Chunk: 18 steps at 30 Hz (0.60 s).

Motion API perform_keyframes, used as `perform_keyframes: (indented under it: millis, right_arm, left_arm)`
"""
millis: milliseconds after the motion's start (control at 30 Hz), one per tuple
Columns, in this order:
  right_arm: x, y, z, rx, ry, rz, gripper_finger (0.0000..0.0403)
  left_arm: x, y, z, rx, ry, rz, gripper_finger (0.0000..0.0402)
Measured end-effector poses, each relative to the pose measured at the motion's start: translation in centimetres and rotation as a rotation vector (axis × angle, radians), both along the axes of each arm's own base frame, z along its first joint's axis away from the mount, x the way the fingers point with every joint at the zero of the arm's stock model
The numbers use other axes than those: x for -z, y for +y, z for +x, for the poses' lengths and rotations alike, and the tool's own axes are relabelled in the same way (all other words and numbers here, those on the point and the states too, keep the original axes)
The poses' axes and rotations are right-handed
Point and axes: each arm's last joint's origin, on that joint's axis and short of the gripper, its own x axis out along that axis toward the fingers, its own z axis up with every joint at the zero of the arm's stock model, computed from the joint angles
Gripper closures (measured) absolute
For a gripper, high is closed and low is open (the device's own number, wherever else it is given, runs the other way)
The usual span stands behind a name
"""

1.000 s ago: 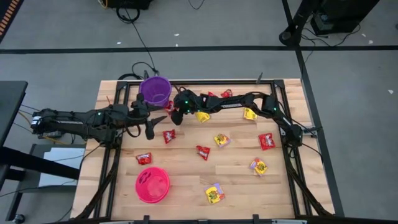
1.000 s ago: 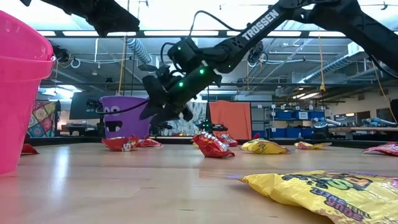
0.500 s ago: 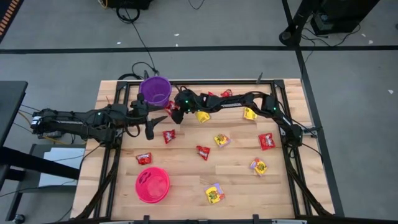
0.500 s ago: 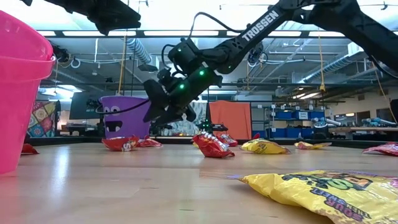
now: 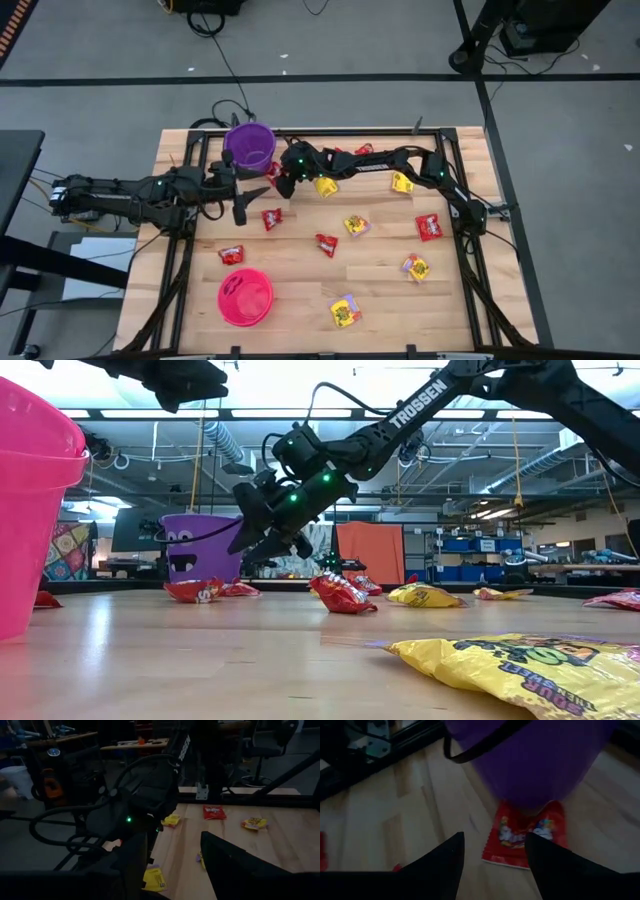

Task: Sort candy by brand, put in halloween buckets
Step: Put the red candy into the purple bucket

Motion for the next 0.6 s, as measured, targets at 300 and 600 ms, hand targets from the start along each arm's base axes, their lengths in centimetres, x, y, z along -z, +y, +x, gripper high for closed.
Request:
perform_keyframes:
  millis: [300, 600]
  right_arm:
    - [-1.3, -0.3, 0.2, 0.013, 0.100, -0.111, 0.0185]
    - [-1.8, -1.0, 0.1, -0.007, 0.100, -0.075, 0.0196]
  left_arm:
    - [0.0, 0.0, 0.0, 0.001, 0.000, 0.000, 0.0208]
    - [0.0, 0.0, 0.0, 0.002, -0.005, -0.001, 0.0208]
